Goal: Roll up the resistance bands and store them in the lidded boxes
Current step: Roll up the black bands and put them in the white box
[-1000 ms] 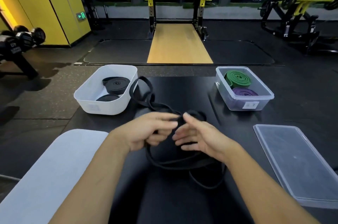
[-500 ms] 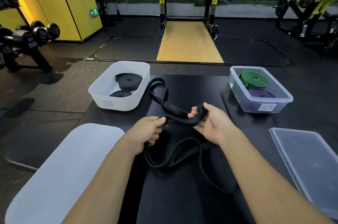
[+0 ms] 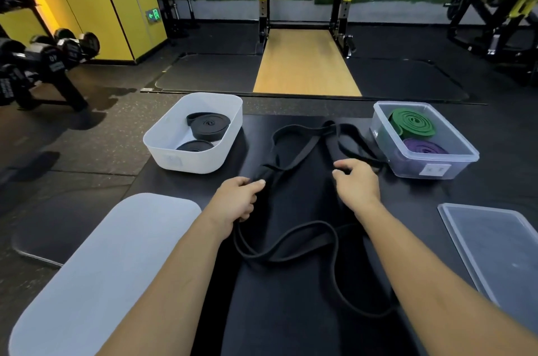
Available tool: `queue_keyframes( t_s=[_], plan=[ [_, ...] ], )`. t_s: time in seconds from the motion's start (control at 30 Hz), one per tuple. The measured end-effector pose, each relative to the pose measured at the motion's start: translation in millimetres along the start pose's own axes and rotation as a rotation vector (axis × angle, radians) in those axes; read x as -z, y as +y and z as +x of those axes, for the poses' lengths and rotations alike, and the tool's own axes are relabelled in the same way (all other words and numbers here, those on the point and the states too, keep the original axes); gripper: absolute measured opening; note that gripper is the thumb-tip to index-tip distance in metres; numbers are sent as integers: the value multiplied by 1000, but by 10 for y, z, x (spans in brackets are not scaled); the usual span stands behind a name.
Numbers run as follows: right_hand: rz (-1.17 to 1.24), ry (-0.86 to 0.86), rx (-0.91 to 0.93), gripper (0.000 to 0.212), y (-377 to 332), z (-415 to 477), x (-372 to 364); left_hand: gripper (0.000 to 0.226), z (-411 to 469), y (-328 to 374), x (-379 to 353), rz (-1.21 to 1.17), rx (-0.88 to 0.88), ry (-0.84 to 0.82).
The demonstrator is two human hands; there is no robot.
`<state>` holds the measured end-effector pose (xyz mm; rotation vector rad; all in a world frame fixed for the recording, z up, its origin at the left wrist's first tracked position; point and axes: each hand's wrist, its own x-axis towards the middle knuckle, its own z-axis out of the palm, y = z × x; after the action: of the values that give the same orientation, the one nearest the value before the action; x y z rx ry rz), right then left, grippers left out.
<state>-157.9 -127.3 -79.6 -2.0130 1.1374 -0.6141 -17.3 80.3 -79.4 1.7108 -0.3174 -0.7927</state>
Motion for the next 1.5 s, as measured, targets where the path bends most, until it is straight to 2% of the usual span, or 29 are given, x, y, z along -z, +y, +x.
queue_keyframes(
  t_s=[0.07,0.17,0.3,0.37,0.43,0.53,0.57,0.6,0.67,0.73,0.8,0.9,0.97,1.03,1.17,1.2,1.27,1.3,1.37,1.4,1.43,1.5],
  plan=[
    [26,22,-20,23,-18,-39,-5,23,-8,-2,-9,-9,10,17],
    [-1,38,-26,19,-43,-91,35,41,-56,32,-31,-64,24,26],
    [-148,-256,101,10,-102,-260,47,48,-86,100,-47,-143,75,23],
    [-96,-383,166,15,-192,-369,63,37,-56,103,-42,-222,82,63],
    [-163,-495,231,22,-290,-468,96,21,-24,66,-19,-259,10,160],
    [-346,-700,238,38,-393,-594,197,19,31,-24,34,-42,-184,449],
    [-385,-760,218,42,-423,-633,242,20,40,-23,50,22,-209,489],
    [-407,-804,191,47,-447,-662,281,19,53,-15,63,77,-204,467],
    [-423,-854,154,59,-494,-704,340,22,14,54,80,181,-129,296],
    [-426,-861,157,66,-512,-720,359,28,-20,121,84,236,-70,150],
    [-405,-840,188,61,-502,-732,338,36,-38,159,89,293,-37,108],
    [-347,-741,242,44,-435,-700,251,36,-29,176,99,474,-3,107],
    [-321,-680,266,33,-393,-683,198,28,-47,187,113,524,-56,182],
    [-267,-627,253,27,-348,-673,152,24,-59,193,124,501,-121,247],
    [-187,-548,225,24,-270,-662,77,35,-10,172,133,284,-125,212],
    [-180,-537,226,24,-257,-658,63,31,1,176,140,308,-129,251],
    [-171,-524,228,23,-236,-653,42,21,33,178,151,523,-207,423],
    [-171,-518,228,23,-221,-651,33,22,27,187,144,614,-273,509],
    [-168,-507,222,23,-200,-645,27,22,-64,281,94,625,-459,600],
    [-163,-506,218,23,-196,-640,23,20,-125,328,67,554,-563,556],
    [-157,-505,214,22,-195,-637,19,22,-182,373,40,466,-612,445],
    [-150,-489,206,22,-195,-632,6,26,-242,423,5,488,-474,150]
  ],
)
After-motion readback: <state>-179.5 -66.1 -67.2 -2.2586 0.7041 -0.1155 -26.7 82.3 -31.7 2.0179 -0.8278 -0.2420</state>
